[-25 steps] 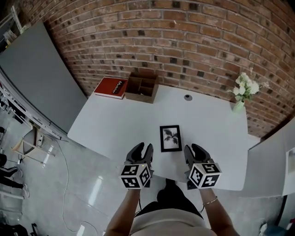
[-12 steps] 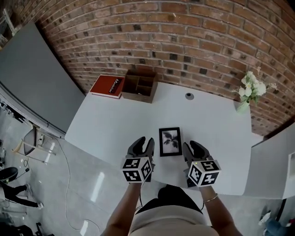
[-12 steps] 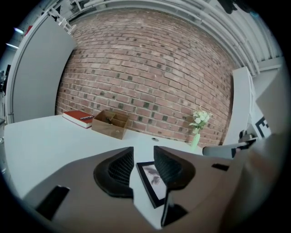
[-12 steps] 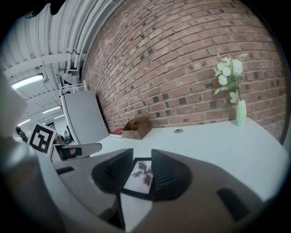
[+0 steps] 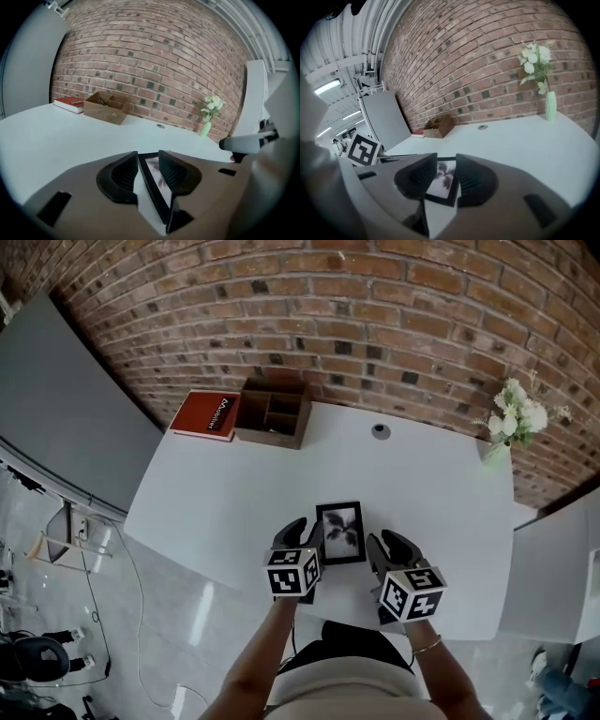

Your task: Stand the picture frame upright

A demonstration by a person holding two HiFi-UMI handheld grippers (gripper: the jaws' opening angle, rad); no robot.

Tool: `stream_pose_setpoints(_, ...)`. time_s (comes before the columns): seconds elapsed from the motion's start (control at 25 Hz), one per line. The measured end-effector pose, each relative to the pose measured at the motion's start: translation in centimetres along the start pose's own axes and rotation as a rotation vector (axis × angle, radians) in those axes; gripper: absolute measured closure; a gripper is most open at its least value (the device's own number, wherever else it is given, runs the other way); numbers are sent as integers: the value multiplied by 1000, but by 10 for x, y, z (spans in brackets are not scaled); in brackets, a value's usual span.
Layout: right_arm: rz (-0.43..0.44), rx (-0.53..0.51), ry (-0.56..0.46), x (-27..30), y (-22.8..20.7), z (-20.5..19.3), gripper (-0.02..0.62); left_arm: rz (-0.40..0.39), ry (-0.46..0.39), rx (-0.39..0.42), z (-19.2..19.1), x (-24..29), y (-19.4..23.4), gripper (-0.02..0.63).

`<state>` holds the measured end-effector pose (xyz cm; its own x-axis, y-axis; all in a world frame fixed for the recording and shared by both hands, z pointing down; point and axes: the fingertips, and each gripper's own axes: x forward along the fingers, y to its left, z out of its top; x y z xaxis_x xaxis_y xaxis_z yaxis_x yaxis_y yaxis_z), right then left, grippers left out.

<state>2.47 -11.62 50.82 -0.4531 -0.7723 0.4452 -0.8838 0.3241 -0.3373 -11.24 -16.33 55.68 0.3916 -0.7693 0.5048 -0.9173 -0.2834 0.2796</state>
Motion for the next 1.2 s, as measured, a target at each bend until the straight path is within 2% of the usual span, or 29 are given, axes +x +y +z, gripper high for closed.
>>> stream_pose_setpoints(0.32, -7, 21, 17, 7, -8, -2, 486, 35, 132, 1, -26, 34, 8, 468)
stream_pose_setpoints(0.52, -6, 28, 31, 9, -12, -3, 488, 58, 198, 10, -33, 41, 9, 469)
stream_pose_setpoints(0.72, 3, 34, 45, 12, -12, -7, 486, 65, 299, 23, -41, 47, 8, 471)
stream_pose_setpoints(0.88, 16, 38, 60, 15, -12, -10, 486, 60, 337, -37, -44, 48, 7, 488)
stream_pose_setpoints(1.08, 37, 59, 104, 23, -11, -19, 488, 72, 370, -62, -44, 49, 7, 492)
stream_pose_setpoints(1.2, 42, 63, 135, 28, -11, -26, 488, 82, 366, -122, -44, 48, 7, 516)
